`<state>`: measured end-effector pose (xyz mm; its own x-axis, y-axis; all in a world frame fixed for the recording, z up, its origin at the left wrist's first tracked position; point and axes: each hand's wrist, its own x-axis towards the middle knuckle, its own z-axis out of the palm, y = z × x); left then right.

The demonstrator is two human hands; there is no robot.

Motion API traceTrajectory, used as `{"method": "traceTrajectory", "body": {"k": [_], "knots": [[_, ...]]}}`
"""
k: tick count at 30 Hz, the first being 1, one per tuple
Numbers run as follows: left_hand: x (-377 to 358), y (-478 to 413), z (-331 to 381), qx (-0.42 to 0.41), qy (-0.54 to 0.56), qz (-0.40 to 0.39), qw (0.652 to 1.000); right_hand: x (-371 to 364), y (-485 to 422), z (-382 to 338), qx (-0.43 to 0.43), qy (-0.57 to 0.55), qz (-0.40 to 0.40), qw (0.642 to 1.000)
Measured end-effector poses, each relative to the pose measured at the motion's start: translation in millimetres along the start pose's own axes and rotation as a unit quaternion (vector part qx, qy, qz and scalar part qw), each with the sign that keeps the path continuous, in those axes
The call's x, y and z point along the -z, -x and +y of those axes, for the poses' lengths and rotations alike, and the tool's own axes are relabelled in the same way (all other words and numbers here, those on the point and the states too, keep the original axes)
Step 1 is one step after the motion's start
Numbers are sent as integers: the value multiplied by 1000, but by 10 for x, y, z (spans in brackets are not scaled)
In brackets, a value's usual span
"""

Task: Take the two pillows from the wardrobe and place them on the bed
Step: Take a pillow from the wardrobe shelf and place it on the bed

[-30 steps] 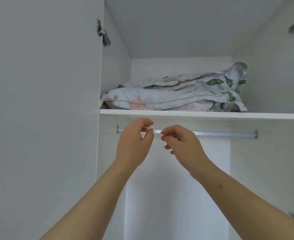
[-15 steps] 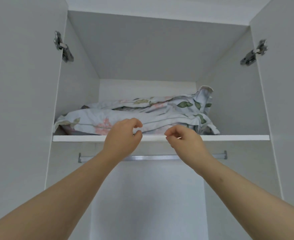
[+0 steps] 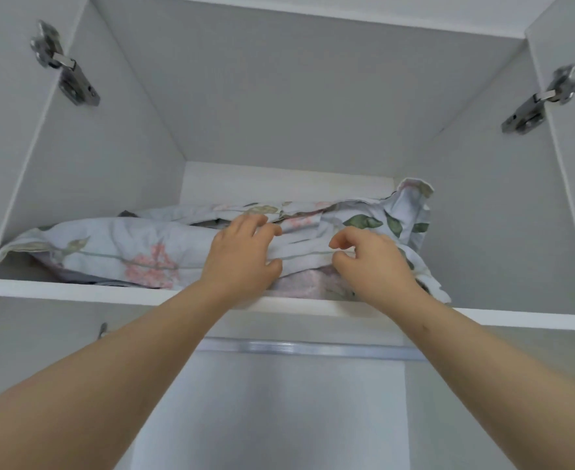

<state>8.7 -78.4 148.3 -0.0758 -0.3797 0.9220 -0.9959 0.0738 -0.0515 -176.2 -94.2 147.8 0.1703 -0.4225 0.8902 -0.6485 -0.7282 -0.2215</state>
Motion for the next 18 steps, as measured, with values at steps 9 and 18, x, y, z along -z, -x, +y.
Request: {"method": "traceTrajectory", "body": {"k": [9,18], "knots": [[-282,-394,-177,27,-26,-14,999,-242,-608,258,49,62,7,997],[-298,-793,-284,15,-58,16,998,-408,-973,266,94,78,8,992]]}}
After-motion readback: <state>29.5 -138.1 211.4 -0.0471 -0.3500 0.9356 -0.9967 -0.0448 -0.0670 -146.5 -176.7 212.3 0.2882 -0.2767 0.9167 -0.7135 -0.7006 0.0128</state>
